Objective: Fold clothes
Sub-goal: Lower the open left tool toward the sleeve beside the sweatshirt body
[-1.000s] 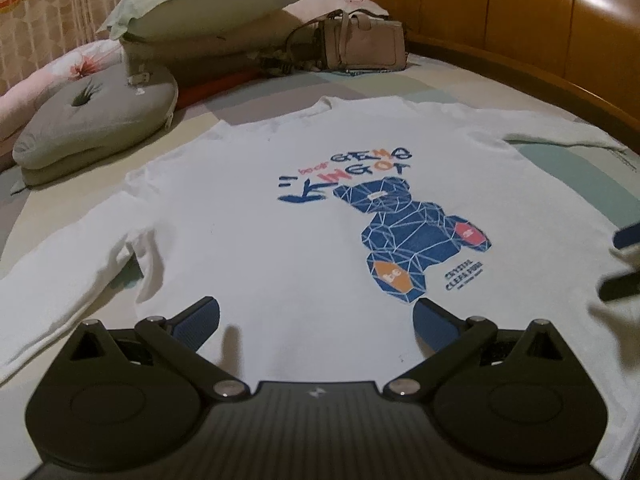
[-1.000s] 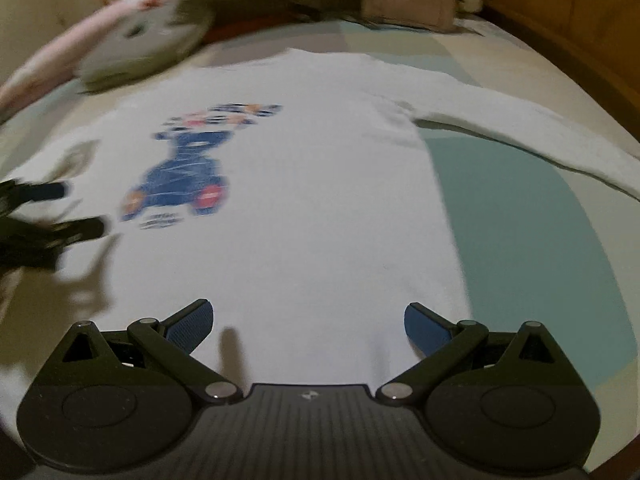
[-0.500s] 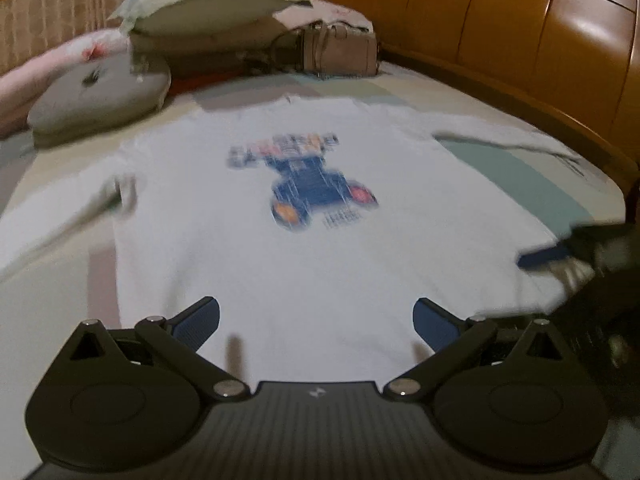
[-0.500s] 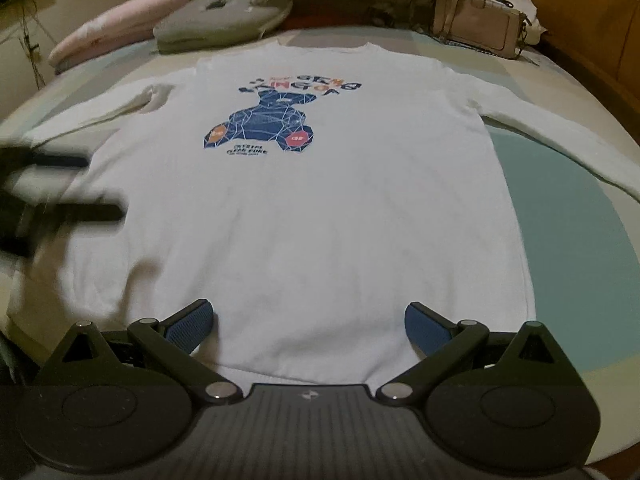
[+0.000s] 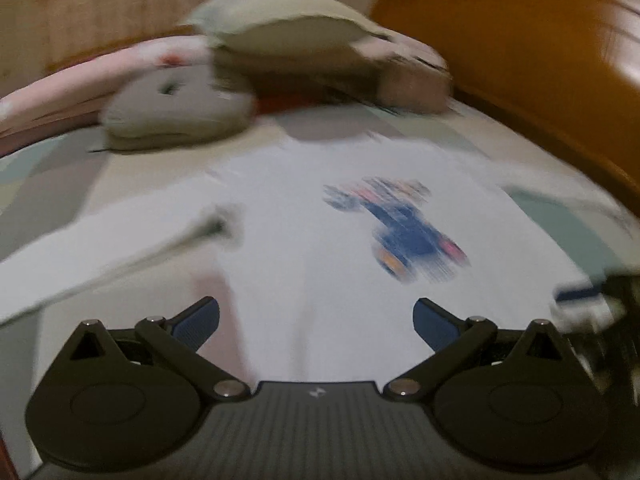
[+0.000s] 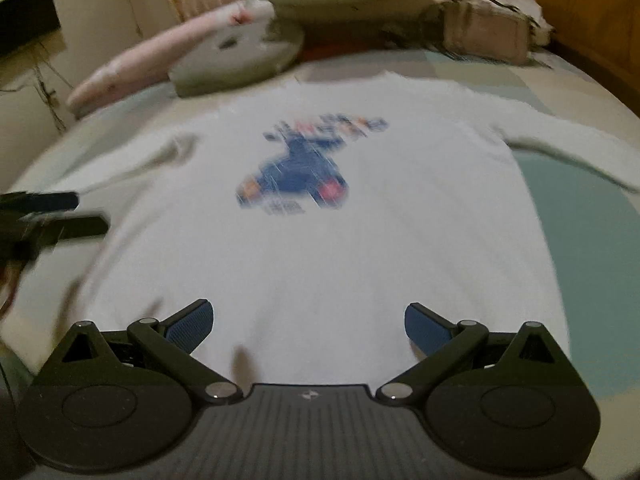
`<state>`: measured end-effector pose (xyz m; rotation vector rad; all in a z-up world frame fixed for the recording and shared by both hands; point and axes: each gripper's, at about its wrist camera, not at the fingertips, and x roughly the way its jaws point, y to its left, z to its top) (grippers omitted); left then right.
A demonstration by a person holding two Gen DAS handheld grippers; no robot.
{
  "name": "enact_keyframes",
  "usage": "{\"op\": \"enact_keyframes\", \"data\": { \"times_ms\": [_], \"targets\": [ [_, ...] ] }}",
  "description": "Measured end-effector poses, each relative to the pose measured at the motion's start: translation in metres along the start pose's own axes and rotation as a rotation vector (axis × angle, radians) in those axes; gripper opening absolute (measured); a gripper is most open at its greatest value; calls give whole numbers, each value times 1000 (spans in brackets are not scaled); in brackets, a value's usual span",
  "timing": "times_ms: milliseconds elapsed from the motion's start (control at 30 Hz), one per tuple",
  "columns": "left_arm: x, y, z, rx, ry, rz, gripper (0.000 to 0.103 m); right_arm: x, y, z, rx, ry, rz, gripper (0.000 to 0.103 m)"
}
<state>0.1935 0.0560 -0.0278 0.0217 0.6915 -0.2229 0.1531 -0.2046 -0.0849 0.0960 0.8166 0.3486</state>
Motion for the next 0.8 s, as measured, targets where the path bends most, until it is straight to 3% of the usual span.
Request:
{"op": "enact_keyframes", "data": {
  "times_ms": [100, 200, 333, 433, 533, 600, 667, 800],
  "targets": [
    [16, 21, 29, -68, -24, -4, 102, 20, 14, 19, -55, -12, 69, 103],
    [51, 21, 36, -76, -5, -16, 102, 43, 22, 27, -98, -18, 119, 103],
    [97, 21, 46, -88, 22, -33, 102, 55, 22, 13, -140, -22, 178, 103],
    [132, 21, 54, -97, 41, -45, 102, 51, 21, 5, -186, -41, 157, 103],
    [166, 22, 60, -108, 64, -49, 102, 47, 16, 6, -154, -36, 167, 103],
    [172, 34, 50, -125, 108, 20, 102, 43, 12, 7, -134, -37, 169, 103],
    [168, 40, 40, -112, 101, 77, 102, 39, 10, 7, -129, -49, 145, 103],
    [147, 45, 39, -127, 93, 66, 102, 36, 6, 8, -108, -54, 135, 103]
  ]
}}
